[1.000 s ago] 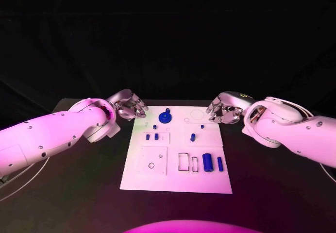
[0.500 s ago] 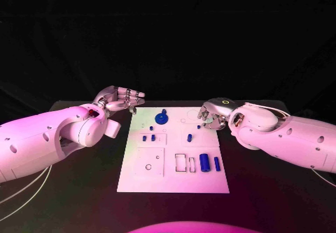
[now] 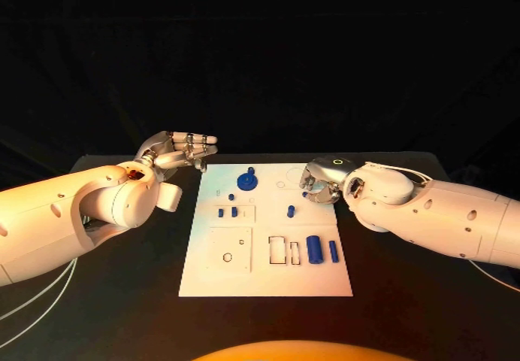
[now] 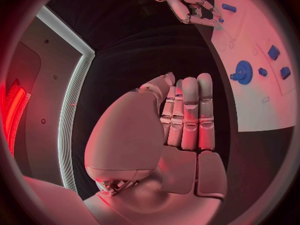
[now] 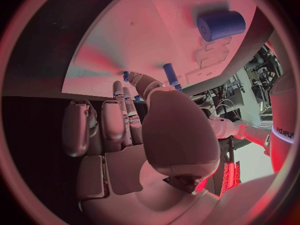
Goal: Assemble the parts on the task board
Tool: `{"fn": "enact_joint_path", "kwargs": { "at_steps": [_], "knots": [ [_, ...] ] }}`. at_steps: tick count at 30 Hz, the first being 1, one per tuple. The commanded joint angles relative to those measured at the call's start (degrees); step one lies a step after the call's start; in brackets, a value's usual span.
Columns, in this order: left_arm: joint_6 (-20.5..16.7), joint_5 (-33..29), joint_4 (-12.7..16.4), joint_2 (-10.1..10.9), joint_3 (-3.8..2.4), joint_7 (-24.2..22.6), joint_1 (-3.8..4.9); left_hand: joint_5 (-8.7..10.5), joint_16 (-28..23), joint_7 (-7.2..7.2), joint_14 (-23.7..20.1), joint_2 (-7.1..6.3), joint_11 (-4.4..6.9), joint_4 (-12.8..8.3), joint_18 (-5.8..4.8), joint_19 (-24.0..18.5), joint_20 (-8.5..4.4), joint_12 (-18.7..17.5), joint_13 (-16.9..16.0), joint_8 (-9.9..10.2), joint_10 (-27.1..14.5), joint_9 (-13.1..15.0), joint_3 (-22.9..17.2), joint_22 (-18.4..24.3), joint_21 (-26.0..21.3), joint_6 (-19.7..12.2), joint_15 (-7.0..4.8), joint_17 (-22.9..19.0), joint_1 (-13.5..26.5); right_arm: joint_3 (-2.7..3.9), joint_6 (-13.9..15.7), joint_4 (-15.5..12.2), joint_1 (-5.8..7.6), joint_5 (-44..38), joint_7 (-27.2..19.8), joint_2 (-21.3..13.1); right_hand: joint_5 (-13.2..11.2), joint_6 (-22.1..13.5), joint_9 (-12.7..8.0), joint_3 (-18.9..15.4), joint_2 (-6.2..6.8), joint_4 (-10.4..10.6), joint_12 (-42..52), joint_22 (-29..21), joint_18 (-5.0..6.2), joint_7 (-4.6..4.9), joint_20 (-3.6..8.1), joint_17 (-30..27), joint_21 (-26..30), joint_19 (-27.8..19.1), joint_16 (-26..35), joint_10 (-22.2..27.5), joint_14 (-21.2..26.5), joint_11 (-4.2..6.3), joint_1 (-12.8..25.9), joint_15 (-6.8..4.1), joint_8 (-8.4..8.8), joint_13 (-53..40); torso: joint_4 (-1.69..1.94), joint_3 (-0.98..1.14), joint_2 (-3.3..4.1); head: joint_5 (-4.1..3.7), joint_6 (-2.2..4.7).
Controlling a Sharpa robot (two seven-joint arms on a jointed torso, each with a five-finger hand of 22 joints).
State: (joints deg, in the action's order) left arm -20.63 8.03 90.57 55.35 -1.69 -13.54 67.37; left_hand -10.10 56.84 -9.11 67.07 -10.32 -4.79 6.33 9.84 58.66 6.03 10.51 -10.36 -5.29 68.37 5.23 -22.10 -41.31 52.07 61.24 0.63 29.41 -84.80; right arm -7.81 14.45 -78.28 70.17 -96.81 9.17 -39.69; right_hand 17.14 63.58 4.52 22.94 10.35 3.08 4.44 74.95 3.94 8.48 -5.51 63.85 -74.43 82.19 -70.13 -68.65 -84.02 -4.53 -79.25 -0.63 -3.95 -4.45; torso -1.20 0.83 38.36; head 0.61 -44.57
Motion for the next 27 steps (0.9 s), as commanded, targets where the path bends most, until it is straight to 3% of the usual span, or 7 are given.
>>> {"fn": "enact_joint_path", "kwargs": {
  "at_steps": [1, 16, 27],
  "knots": [
    [-0.1, -1.1, 0.5, 0.0, -0.05, -1.3, 0.08, 0.23, -0.3, 0.03, -0.3, 0.34, -0.08, -0.2, 0.79, -0.2, -0.05, 0.3, -0.1, -0.4, -0.5, -0.1, 0.2, 0.1, -0.3, 0.4, 0.01, -0.1, -0.2, 0.00, -1.4, 0.4, -0.21, -0.9, 0.0, 0.4, 0.2, 0.7, 0.1, 0.5, 0.18, 0.0, 0.4, 3.3, -0.44, -0.07, -0.03, 0.3, -0.4, 0.5, -0.5, -0.6, -2.2, -0.03, 0.5, 0.30, -0.23, 0.0, 0.10, 0.03, 0.07, 0.13, -0.15],
    [0.2, -1.7, 1.0, 0.1, -0.05, -1.0, 0.08, 0.22, -0.5, -0.11, -0.2, 0.48, -0.16, -0.4, 0.78, -0.1, -0.06, 0.4, -0.2, -0.3, -0.7, -0.1, 0.2, 0.2, -0.5, 0.2, 0.04, -0.2, -0.3, 0.00, -2.8, 1.9, -0.87, -0.3, -0.6, 1.8, -0.8, 2.0, 0.5, 2.0, -1.02, -0.7, 0.7, 5.5, -0.84, -0.53, 0.12, 2.3, -2.7, 1.1, -2.8, -1.9, -2.2, 0.44, 0.4, 0.02, -0.59, -0.2, -0.08, -0.01, -0.05, 0.45, -0.36],
    [0.0, -1.8, 1.0, 0.0, -0.05, -0.6, 0.09, 0.21, -0.6, -0.21, -0.2, 0.56, -0.24, -0.6, 0.77, 0.0, -0.06, 0.6, -0.2, -0.3, -0.9, -0.2, 0.2, 0.3, -0.6, 0.1, 0.07, -0.3, -0.5, -0.05, -5.7, 2.7, -1.14, -0.5, -0.1, 2.5, -2.1, 3.9, 1.1, 4.0, -3.08, -2.1, 1.2, 7.5, -1.31, -1.15, 0.51, 3.9, -5.0, 2.0, -4.5, -3.6, -2.4, 1.12, -0.9, -0.50, -1.33, -0.6, -0.07, -0.05, -0.05, 0.41, -0.37]
  ]
}}
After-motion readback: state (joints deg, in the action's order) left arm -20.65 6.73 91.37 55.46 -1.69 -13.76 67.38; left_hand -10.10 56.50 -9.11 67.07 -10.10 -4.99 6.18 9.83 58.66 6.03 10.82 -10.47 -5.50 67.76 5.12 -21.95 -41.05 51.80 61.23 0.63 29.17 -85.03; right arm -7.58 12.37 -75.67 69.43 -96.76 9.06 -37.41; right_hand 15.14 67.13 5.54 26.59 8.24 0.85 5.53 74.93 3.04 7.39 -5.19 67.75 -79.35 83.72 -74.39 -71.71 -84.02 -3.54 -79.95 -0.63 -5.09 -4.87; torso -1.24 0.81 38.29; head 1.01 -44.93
